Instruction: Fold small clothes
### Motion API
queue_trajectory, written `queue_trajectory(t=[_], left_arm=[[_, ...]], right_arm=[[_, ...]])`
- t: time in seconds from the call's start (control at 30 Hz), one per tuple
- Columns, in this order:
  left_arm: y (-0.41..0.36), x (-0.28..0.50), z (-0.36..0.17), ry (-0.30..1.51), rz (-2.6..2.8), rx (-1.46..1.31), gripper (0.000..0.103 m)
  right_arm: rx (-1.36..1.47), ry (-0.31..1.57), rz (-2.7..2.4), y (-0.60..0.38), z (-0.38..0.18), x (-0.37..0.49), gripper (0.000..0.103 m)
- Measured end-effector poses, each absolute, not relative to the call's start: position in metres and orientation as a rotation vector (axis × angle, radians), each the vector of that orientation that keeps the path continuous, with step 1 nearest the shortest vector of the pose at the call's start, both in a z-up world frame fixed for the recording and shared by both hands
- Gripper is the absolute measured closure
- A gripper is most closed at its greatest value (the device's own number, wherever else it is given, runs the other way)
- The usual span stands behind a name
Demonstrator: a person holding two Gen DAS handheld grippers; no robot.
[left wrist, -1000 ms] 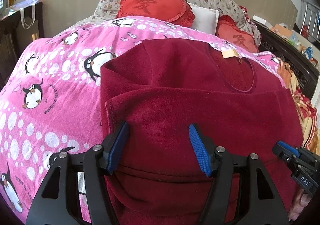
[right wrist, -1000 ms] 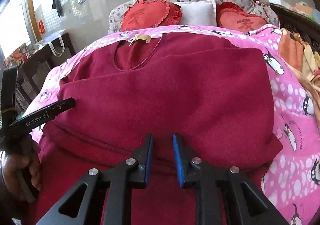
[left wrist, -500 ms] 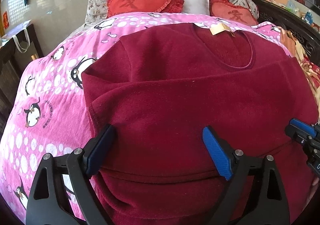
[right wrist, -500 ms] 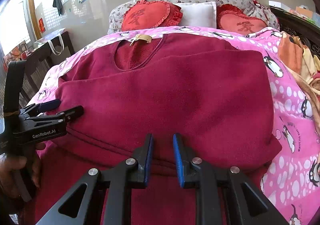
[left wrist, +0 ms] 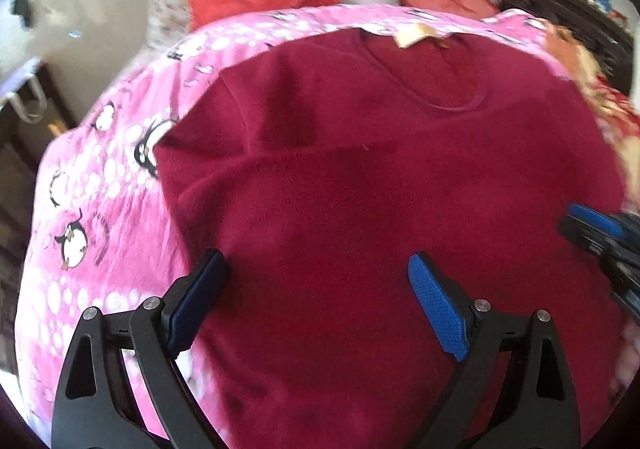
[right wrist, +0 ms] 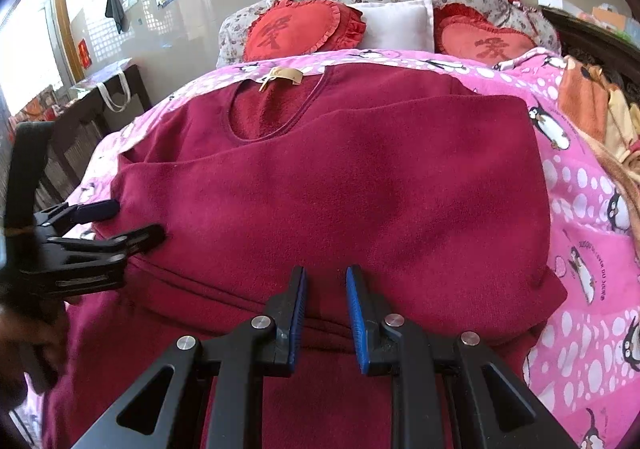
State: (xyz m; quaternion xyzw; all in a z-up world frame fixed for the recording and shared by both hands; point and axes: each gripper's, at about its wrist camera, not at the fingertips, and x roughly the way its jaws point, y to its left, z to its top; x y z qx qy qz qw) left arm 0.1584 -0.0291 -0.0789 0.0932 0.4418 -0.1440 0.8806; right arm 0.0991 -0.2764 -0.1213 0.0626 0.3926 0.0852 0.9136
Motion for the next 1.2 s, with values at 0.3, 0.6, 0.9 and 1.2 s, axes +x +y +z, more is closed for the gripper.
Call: queue_trajectory(t=[0.3,0.6,0.9,1.2], left_arm=[[0.064,0.075,-0.067,0.984,-0.439,0.012,0.01],[0.066,-0.028,-0.107,1.036,-0.578,0.13,0.002],[0.091,-0.042,-0.112,1.158,-1.027,-0.339,0.001],[0.079,-0.065,-0.105,1.165,-0.987,-0.165,0.007]], right_arm=[[0.1,1.103,0.274,-0.29,-0.114,0.013,0.072],[0.016,1.03,0.316,-0.273,-0.122,-0.112,0.039],[-0.045,0.959,0.259,-0.254,-0.132,-0.128,0.022],[-0.048,0.902,0.182,-0.266,-0.108,-0.142,0.028]])
